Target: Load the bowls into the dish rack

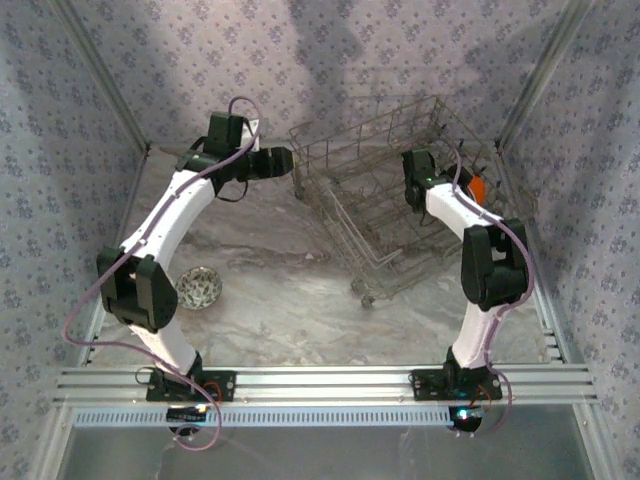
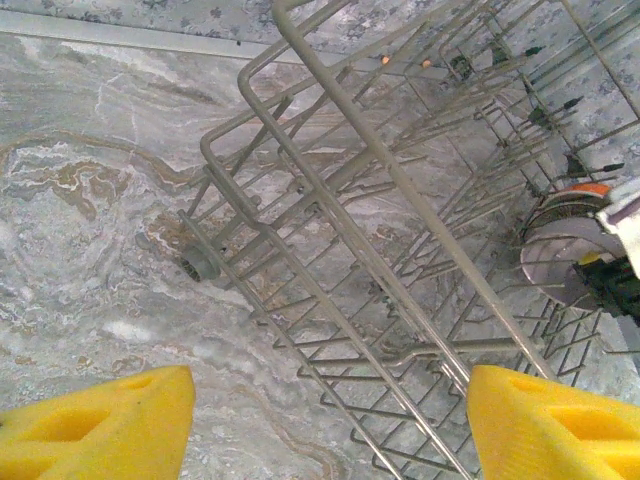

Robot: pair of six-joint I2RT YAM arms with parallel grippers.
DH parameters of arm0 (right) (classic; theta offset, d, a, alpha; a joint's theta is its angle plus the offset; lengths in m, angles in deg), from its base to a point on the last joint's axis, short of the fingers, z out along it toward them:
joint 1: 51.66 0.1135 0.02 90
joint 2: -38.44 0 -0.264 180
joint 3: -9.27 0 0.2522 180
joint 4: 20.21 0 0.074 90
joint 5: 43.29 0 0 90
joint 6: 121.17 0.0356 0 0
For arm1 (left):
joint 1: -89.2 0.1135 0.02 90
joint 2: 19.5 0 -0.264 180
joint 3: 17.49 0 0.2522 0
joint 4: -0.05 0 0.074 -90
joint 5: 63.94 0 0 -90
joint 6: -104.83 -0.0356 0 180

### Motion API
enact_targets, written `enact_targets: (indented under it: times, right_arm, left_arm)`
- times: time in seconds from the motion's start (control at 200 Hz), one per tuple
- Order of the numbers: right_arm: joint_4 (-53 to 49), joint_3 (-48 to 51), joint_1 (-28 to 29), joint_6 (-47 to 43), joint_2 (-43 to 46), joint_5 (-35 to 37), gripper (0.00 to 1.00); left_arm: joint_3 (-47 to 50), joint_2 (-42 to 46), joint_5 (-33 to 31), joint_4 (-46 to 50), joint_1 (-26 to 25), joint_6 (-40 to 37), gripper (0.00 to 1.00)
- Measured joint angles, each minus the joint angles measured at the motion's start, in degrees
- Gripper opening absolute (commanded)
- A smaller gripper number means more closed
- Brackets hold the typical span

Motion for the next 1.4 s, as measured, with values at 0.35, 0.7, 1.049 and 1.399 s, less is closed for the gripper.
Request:
enact_targets:
  times: [0.35, 0.7, 1.049, 1.399]
  right_arm:
    - [-1.2, 0.8, 2.0, -0.3, 7.7, -10.1, 0.78]
    - [-13.0, -16.2, -0.4, 9.7, 6.7, -22.7, 0.7]
    - [-22.6, -34.1, -0.9, 19.1, 1.5, -38.5, 0.66]
    - [-24.9, -35.4, 1.0, 21.7, -2.8, -48.8, 0.63]
  left_arm:
    - [-6.8, -3.5, -1.7, 3.6, 0.0, 1.7, 0.73]
    - [-9.7, -4.4, -7.6, 11.2, 3.4, 8.1, 0.72]
    - [2.8, 8.7, -19.9, 22.2, 10.3, 18.5, 0.73]
    - [20.7, 21.4, -25.7, 33.0, 18.8, 27.0, 0.74]
